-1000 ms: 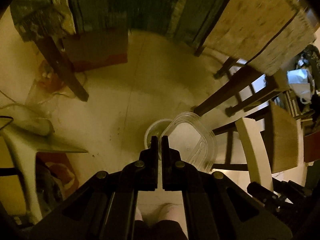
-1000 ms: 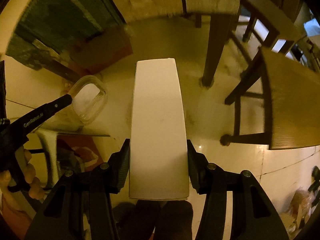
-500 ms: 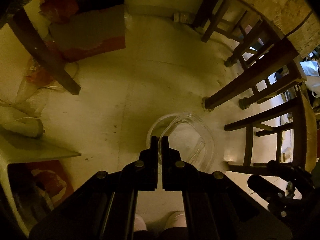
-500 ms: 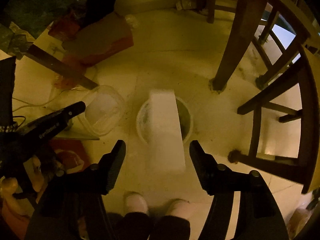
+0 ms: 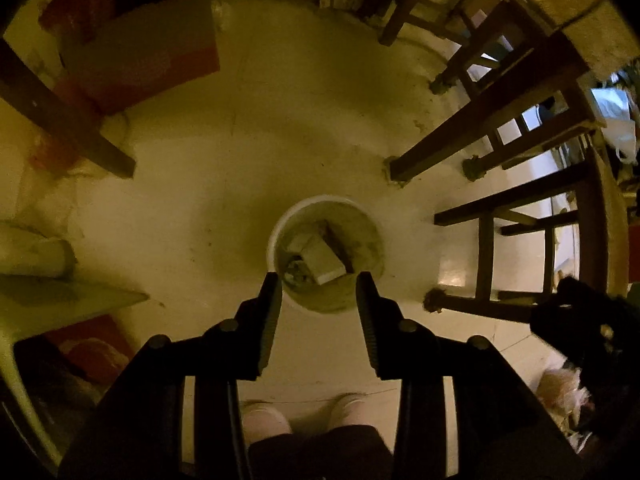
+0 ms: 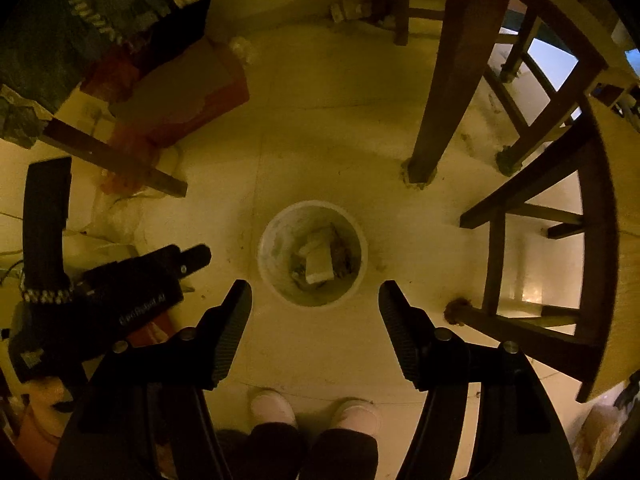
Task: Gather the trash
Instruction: 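Raise both empty tools back up toward the table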
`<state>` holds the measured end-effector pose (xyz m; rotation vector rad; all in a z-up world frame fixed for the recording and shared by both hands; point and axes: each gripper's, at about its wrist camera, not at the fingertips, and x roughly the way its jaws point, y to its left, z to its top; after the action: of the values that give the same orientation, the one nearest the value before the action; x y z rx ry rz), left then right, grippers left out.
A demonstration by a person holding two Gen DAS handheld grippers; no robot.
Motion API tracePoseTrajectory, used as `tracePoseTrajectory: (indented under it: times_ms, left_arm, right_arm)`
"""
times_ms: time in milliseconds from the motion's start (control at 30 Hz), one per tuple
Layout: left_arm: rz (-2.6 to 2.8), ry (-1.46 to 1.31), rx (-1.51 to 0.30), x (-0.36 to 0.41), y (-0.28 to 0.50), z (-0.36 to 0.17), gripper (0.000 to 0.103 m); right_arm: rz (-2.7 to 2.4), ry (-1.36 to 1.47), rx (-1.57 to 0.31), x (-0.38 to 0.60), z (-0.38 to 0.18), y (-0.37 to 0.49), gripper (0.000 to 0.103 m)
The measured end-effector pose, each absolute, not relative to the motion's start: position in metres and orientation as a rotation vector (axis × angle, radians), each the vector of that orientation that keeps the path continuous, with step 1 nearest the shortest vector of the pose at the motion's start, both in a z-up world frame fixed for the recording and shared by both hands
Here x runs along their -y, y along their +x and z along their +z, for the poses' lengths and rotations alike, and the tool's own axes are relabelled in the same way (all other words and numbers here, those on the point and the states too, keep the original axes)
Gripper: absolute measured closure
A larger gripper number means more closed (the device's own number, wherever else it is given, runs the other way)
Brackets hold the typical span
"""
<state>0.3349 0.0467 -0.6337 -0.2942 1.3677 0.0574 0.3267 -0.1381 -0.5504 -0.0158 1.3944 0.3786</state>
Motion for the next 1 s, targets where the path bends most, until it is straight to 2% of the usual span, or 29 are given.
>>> tracePoseTrajectory:
  times_ms: [333, 733, 1000]
  left_arm:
    - [0.037, -0.24, -1.287, -0.053, 0.319, -0.52, 0.066]
    - [0.053, -0.204, -1.085, -0.07, 0.285, -0.331, 0.066]
    - [0.026, -0.148, -0.917, -0.07, 0.253, -0.212, 0.065]
  right_arm:
    - [0.402, -0.032, -1.308, 0.127, -0.463, 0.325, 0.041]
    - [0.414, -0.036, -1.144, 0.122, -0.307, 0.302, 0.041]
    - [0.413, -0.049, -0.958, 0.114, -0.189, 0.266, 0.041]
